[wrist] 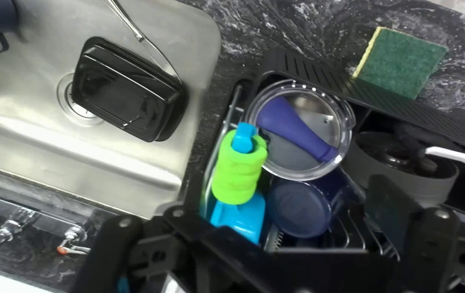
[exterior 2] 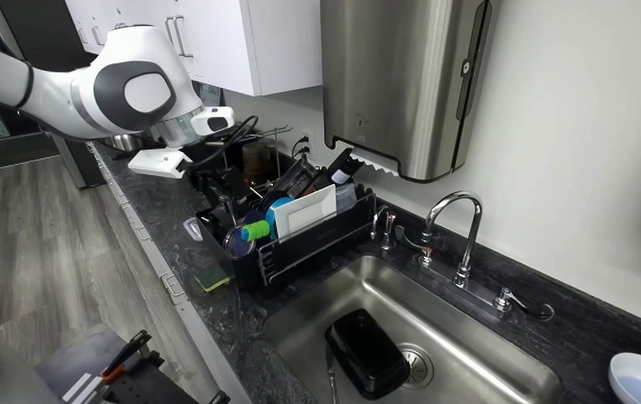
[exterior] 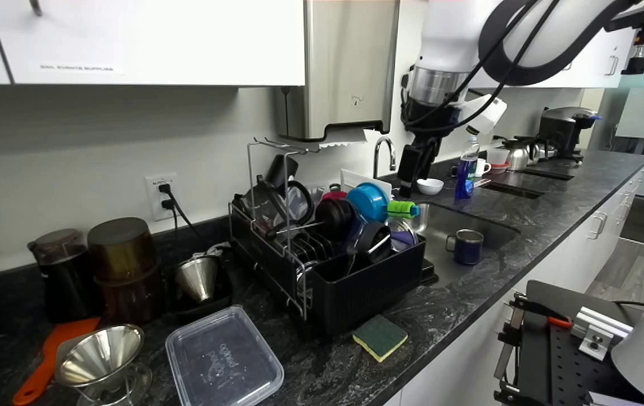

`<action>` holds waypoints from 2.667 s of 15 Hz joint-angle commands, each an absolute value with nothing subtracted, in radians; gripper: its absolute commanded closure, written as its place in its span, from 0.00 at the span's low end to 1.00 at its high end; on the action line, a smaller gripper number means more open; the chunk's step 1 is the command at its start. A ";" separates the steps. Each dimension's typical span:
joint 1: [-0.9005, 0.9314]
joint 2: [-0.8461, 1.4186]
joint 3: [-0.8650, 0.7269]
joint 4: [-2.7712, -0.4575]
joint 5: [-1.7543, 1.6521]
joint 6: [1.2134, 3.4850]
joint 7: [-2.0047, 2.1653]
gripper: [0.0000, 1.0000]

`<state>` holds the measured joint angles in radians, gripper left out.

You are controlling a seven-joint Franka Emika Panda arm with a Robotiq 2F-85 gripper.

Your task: Attach the lid on the dish rack onto the cup in the sink

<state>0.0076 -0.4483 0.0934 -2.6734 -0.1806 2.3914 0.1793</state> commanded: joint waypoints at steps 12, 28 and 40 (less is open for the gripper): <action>0.109 -0.146 0.101 -2.506 -0.018 2.561 0.073 0.00; 0.161 -0.011 0.108 -2.513 0.177 2.865 -0.121 0.00; 0.160 0.094 0.100 -2.490 0.156 3.021 -0.099 0.00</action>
<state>0.1640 0.0597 0.1002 -2.5106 0.1491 2.9915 -0.0861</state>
